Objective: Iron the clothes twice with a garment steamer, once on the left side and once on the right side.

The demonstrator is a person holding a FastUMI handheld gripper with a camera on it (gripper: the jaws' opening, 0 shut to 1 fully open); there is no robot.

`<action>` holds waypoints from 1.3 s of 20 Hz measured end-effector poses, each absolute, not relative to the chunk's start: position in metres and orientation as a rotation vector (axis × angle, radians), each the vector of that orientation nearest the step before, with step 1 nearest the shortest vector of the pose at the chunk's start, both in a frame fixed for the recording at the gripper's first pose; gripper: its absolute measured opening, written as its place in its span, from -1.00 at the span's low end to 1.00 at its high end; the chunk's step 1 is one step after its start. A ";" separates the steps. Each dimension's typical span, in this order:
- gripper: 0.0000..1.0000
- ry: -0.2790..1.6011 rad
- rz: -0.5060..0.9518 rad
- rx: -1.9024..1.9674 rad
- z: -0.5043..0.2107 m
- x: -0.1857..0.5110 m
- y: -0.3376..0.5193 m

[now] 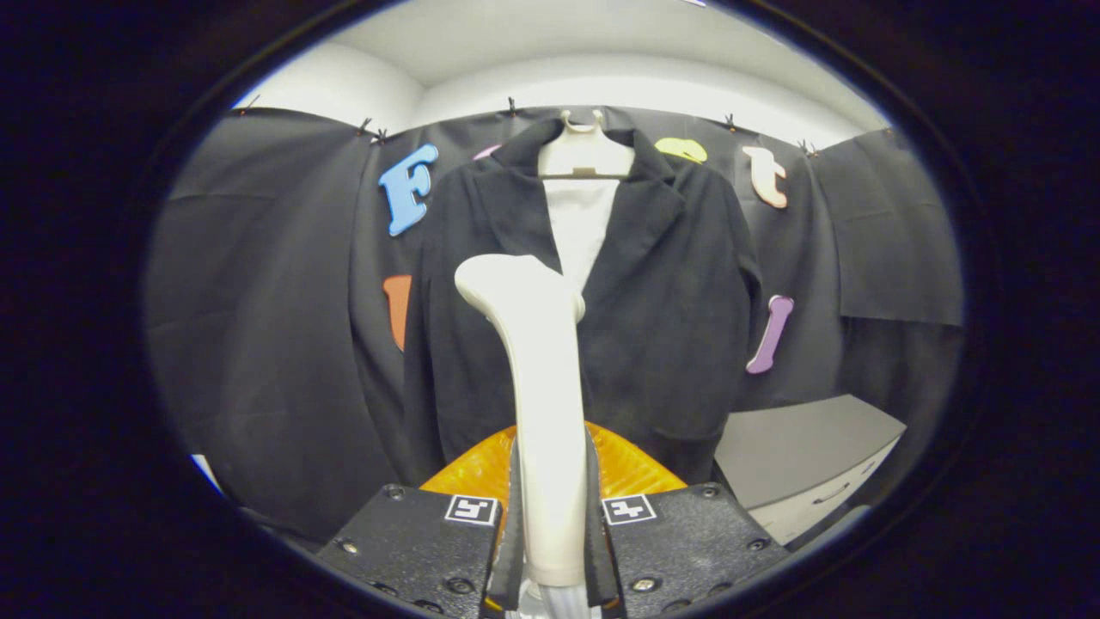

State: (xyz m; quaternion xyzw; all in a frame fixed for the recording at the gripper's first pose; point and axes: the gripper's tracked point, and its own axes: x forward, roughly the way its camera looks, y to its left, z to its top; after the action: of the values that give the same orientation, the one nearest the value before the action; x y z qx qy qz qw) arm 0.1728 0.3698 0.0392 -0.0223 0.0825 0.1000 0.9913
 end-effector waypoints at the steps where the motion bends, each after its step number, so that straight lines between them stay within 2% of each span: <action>1: -0.38 0.148 0.208 -0.042 0.048 0.177 0.375; 4: -0.38 0.113 0.204 -0.070 0.067 0.191 0.388; 12: -0.38 0.091 0.128 -0.145 0.053 0.220 0.396; 26: -0.38 0.227 0.114 -0.191 -0.076 0.182 0.372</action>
State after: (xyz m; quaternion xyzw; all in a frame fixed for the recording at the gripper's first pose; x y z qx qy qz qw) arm 0.1817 0.3718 -0.0756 -0.0952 0.1129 0.0565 0.9874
